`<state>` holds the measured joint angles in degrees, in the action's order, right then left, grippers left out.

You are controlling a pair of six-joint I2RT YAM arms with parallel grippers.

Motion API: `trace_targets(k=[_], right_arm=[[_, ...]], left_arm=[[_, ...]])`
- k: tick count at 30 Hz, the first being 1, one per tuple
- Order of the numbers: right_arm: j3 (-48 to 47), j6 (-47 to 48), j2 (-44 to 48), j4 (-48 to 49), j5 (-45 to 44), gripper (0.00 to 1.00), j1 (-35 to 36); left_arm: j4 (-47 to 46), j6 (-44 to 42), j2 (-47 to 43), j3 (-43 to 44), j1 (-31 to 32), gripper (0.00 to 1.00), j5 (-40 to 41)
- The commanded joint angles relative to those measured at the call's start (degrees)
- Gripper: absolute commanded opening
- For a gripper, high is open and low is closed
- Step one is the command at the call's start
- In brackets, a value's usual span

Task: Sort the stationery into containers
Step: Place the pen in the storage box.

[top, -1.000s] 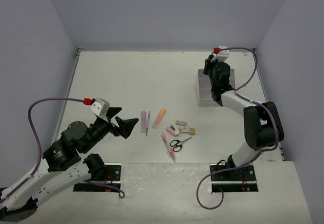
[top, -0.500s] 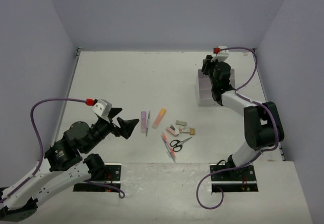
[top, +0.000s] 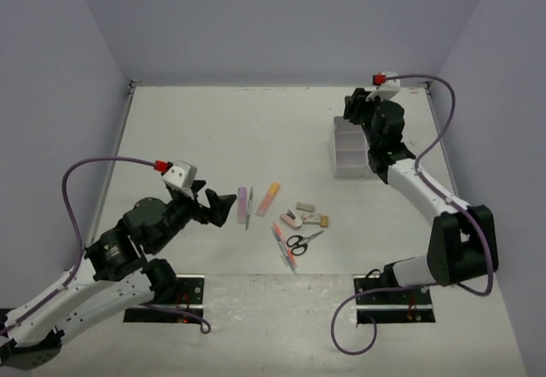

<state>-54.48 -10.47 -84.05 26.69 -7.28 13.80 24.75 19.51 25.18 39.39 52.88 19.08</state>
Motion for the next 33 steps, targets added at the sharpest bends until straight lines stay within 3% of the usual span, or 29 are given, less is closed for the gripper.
trace_targets(k=[1, 3, 6, 11, 15, 18, 19, 23, 28, 30, 33], right_arm=[[-6.9, -5.4, 13.4, -20.7, 2.9, 0.51, 2.2], [-9.2, -4.9, 17.0, -30.9, 3.2, 0.51, 5.6], [-8.6, -4.9, 22.4, -42.5, -2.9, 0.43, 16.0], [-5.5, -9.1, 26.4, -55.5, -15.1, 0.47, 31.0], [1.1, -10.9, 32.4, -53.3, -6.2, 0.68, 32.3], [9.3, -12.3, 38.9, -45.8, 3.2, 0.98, 32.3], [10.3, -13.0, 41.0, -45.1, 4.2, 0.99, 32.3], [10.5, -14.6, 41.3, -46.7, 5.2, 0.98, 32.3], [2.4, -19.3, 28.2, -60.2, 3.5, 0.99, 32.3], [1.0, -19.1, 24.8, -62.4, 6.6, 0.88, 32.4], [2.1, -20.4, 24.0, -61.0, 6.9, 0.83, 33.2]], left_arm=[[2.8, 6.1, 4.8, 2.7, -0.1, 1.00, 9.9], [4.5, 7.5, 6.6, 3.6, -0.1, 1.00, 12.1], [8.0, 8.2, 7.9, 5.7, -0.1, 1.00, 12.3], [11.8, 7.2, 7.6, 7.8, -0.1, 1.00, 13.1], [7.5, 5.5, 4.2, 3.1, -0.1, 1.00, 12.1], [7.3, 4.8, 2.5, 2.6, -0.1, 1.00, 11.7], [7.3, 4.7, 2.3, 2.3, -0.1, 1.00, 12.3], [7.0, 4.8, 1.9, 1.7, -0.1, 1.00, 11.3], [7.2, 4.9, 2.4, 1.6, -0.1, 1.00, 10.4], [6.8, 4.7, 2.4, 1.4, -0.1, 1.00, 10.0], [6.3, 4.3, 3.3, 1.0, -0.1, 1.00, 9.0]])
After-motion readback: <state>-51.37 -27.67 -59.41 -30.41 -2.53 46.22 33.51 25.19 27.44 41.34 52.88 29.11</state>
